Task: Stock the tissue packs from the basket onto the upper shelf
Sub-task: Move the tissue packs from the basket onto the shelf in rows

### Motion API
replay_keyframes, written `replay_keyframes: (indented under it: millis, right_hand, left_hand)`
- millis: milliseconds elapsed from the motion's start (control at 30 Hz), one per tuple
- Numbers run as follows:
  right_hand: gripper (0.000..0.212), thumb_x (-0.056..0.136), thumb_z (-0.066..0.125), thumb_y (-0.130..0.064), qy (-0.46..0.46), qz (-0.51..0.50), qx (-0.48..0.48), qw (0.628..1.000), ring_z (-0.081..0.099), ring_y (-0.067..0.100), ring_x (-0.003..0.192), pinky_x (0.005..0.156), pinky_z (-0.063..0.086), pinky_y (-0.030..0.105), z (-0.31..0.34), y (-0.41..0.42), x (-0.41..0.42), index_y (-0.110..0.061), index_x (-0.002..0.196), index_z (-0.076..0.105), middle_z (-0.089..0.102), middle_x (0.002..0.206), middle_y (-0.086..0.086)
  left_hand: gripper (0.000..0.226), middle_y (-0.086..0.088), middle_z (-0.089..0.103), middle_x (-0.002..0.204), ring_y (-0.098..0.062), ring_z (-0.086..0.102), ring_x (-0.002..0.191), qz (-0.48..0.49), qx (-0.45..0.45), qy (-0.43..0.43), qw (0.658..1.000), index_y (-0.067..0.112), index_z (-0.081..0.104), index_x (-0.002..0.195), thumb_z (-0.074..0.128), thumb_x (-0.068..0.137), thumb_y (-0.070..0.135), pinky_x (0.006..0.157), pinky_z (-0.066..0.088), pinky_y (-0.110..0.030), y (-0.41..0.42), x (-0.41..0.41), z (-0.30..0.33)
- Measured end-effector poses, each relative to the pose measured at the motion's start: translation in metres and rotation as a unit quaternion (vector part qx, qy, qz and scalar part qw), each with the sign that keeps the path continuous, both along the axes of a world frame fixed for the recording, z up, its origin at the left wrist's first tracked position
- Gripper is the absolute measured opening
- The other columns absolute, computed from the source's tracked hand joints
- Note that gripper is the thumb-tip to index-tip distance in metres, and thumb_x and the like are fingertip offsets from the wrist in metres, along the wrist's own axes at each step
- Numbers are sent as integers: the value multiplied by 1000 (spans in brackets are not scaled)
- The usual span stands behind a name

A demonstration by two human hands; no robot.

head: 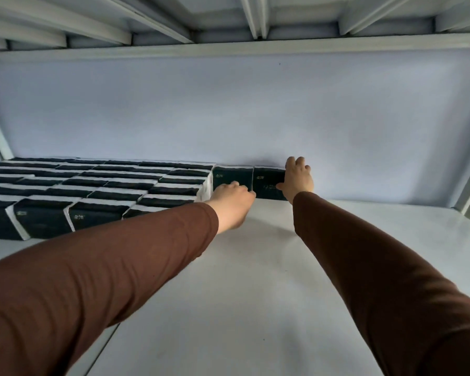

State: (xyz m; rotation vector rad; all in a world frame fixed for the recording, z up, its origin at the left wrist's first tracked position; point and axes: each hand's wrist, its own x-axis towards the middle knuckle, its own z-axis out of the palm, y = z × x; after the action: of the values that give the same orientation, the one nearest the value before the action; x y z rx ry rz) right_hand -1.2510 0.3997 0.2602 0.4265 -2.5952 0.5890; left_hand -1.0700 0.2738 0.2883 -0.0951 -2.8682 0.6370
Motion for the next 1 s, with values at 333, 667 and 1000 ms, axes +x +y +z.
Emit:
replay_keyframes:
  millis: [333,667,1000]
  right_hand:
    - [56,79,74,-33,-63,138,46,987,46,24,112,81,42,33,13,42,81,-20,128,49,52,123,6]
    - [54,80,75,-42,-87,178,86,976,51,18,107,80,39,30,44,155,298,-27,127,52,57,119,-5]
    - [44,75,78,-33,-177,92,21,980,55,18,96,77,40,29,-67,320,519,-21,114,61,61,108,-1]
  left_hand:
    - [39,-6,57,116,-28,54,111,-3,108,-17,994,13,53,119,65,88,34,86,49,-40,0,40,6]
    - [50,2,56,131,-22,52,119,-85,178,5,980,22,52,127,67,87,47,91,49,-38,66,185,38]
    - [45,-1,62,117,-26,58,107,-232,262,-107,931,23,56,120,70,82,42,81,48,-36,216,350,-63]
